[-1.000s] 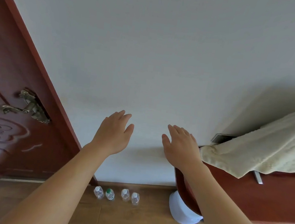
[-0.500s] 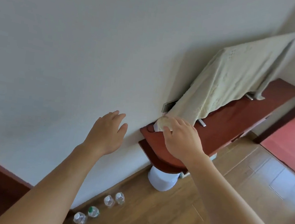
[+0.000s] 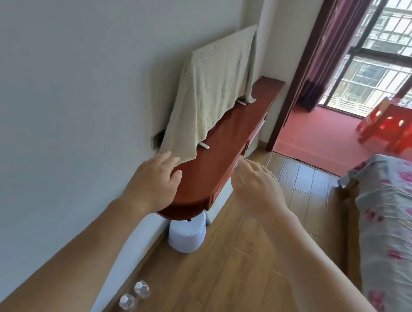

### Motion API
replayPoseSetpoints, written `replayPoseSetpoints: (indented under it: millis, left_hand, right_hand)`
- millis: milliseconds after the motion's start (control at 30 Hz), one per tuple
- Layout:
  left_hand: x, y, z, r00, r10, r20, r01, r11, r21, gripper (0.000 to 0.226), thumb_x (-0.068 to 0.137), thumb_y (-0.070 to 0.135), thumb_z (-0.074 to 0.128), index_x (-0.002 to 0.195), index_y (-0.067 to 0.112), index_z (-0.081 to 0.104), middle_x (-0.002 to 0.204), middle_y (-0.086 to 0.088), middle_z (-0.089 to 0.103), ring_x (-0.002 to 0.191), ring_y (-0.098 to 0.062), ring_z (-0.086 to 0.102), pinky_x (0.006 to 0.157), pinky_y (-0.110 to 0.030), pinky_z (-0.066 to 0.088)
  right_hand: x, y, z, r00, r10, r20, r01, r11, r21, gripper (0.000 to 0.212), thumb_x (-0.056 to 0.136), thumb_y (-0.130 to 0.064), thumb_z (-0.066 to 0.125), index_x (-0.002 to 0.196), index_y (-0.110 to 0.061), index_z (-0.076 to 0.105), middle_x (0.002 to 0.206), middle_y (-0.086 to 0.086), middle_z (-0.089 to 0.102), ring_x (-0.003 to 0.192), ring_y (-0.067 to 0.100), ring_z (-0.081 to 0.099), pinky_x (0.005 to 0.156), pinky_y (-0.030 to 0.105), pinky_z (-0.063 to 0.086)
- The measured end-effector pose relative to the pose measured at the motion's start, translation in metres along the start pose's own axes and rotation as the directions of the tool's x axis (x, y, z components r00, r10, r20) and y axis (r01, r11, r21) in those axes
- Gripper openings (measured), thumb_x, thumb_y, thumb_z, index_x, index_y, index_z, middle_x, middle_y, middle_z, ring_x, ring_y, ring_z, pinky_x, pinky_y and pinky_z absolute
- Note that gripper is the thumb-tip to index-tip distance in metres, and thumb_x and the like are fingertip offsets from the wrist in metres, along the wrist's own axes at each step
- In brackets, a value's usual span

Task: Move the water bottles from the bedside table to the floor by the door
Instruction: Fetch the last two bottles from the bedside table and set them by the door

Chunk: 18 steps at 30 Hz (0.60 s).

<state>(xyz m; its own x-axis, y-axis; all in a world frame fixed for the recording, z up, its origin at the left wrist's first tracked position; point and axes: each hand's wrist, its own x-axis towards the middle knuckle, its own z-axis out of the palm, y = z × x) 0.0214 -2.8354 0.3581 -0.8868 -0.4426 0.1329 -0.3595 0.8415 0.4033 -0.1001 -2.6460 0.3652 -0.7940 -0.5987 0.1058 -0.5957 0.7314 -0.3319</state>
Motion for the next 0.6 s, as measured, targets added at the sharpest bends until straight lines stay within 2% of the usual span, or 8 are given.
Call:
replayPoseSetpoints:
  millis: [67, 167, 200, 300, 400, 500, 533, 600]
  left_hand:
    - [0.001, 0.024, 0.008, 0.999, 0.052, -0.001, -0.052, 0.999, -0.014, 0.044, 0.104, 0.029, 0.038, 0.143, 0.012, 0.047, 0.154, -0.008, 0.038, 0.143, -0.023, 0.030, 0.117, -0.038, 0.020]
    - [-0.001, 0.061, 0.022, 0.993, 0.118, 0.014, -0.118, 0.992, -0.034, 0.047, 0.103, 0.032, 0.039, 0.146, 0.015, 0.046, 0.156, -0.006, 0.036, 0.145, -0.020, 0.027, 0.119, -0.038, 0.019]
    - [-0.003, 0.074, 0.027, 0.990, 0.138, 0.029, -0.136, 0.990, -0.043, 0.047, 0.103, 0.032, 0.039, 0.147, 0.015, 0.044, 0.158, -0.006, 0.034, 0.146, -0.020, 0.025, 0.119, -0.038, 0.018]
    - [-0.013, 0.119, 0.044, 0.976, 0.199, 0.086, -0.193, 0.979, -0.065, 0.047, 0.104, 0.031, 0.038, 0.148, 0.015, 0.043, 0.158, -0.005, 0.032, 0.146, -0.019, 0.024, 0.118, -0.038, 0.017]
    - [-0.024, 0.165, 0.065, 0.951, 0.280, 0.129, -0.274, 0.960, -0.063, 0.047, 0.103, 0.031, 0.038, 0.147, 0.014, 0.042, 0.157, -0.005, 0.034, 0.144, -0.018, 0.026, 0.117, -0.039, 0.018]
    - [-0.036, 0.212, 0.088, 0.914, 0.353, 0.202, -0.337, 0.935, -0.108, 0.053, 0.101, 0.040, 0.033, 0.149, 0.018, 0.039, 0.159, -0.004, 0.031, 0.148, -0.017, 0.022, 0.121, -0.042, 0.018]
    - [-0.041, 0.228, 0.095, 0.900, 0.375, 0.223, -0.356, 0.926, -0.123, 0.053, 0.102, 0.040, 0.033, 0.150, 0.019, 0.037, 0.160, -0.003, 0.029, 0.149, -0.017, 0.020, 0.121, -0.043, 0.017]
    - [-0.053, 0.260, 0.108, 0.868, 0.427, 0.255, -0.402, 0.904, -0.147, 0.052, 0.104, 0.038, 0.034, 0.153, 0.021, 0.034, 0.163, -0.001, 0.024, 0.151, -0.016, 0.015, 0.122, -0.044, 0.013]
  right_hand:
    - [-0.018, 0.022, -0.012, 0.999, 0.039, -0.020, -0.039, 0.999, 0.009, 0.045, 0.089, -0.040, 0.017, 0.104, -0.020, 0.054, 0.111, -0.007, 0.060, 0.109, 0.019, 0.053, 0.094, 0.038, 0.044]
    - [-0.048, 0.055, -0.033, 0.994, 0.101, -0.043, -0.103, 0.993, -0.050, 0.020, 0.095, -0.024, 0.036, 0.102, -0.019, 0.054, 0.112, -0.004, 0.059, 0.107, 0.021, 0.053, 0.085, 0.033, 0.042]
    - [-0.058, 0.066, -0.040, 0.992, 0.115, -0.050, -0.118, 0.991, -0.056, 0.018, 0.095, -0.020, 0.039, 0.104, -0.019, 0.055, 0.113, -0.003, 0.058, 0.110, 0.022, 0.053, 0.085, 0.032, 0.040]
    - [-0.094, 0.100, -0.061, 0.983, 0.164, -0.080, -0.169, 0.983, -0.065, 0.030, 0.099, -0.023, 0.039, 0.121, -0.013, 0.057, 0.127, 0.001, 0.057, 0.120, 0.023, 0.049, 0.099, 0.036, 0.038]
    - [-0.131, 0.138, -0.075, 0.960, 0.265, -0.090, -0.270, 0.962, -0.045, 0.034, 0.099, -0.029, 0.035, 0.124, -0.015, 0.053, 0.130, 0.001, 0.056, 0.122, 0.022, 0.048, 0.104, 0.037, 0.036]
    - [-0.174, 0.176, -0.090, 0.946, 0.318, -0.064, -0.323, 0.940, -0.104, 0.053, 0.092, -0.038, 0.016, 0.123, -0.016, 0.054, 0.134, 0.002, 0.052, 0.128, 0.023, 0.045, 0.107, 0.039, 0.036]
    - [-0.189, 0.186, -0.096, 0.931, 0.356, -0.083, -0.363, 0.927, -0.092, 0.055, 0.093, -0.040, 0.017, 0.128, -0.016, 0.052, 0.139, 0.002, 0.049, 0.132, 0.023, 0.042, 0.110, 0.040, 0.034]
    - [-0.218, 0.208, -0.106, 0.887, 0.439, -0.140, -0.448, 0.893, -0.039, 0.047, 0.100, -0.036, 0.031, 0.139, -0.014, 0.046, 0.146, 0.003, 0.046, 0.137, 0.024, 0.038, 0.114, 0.042, 0.031]
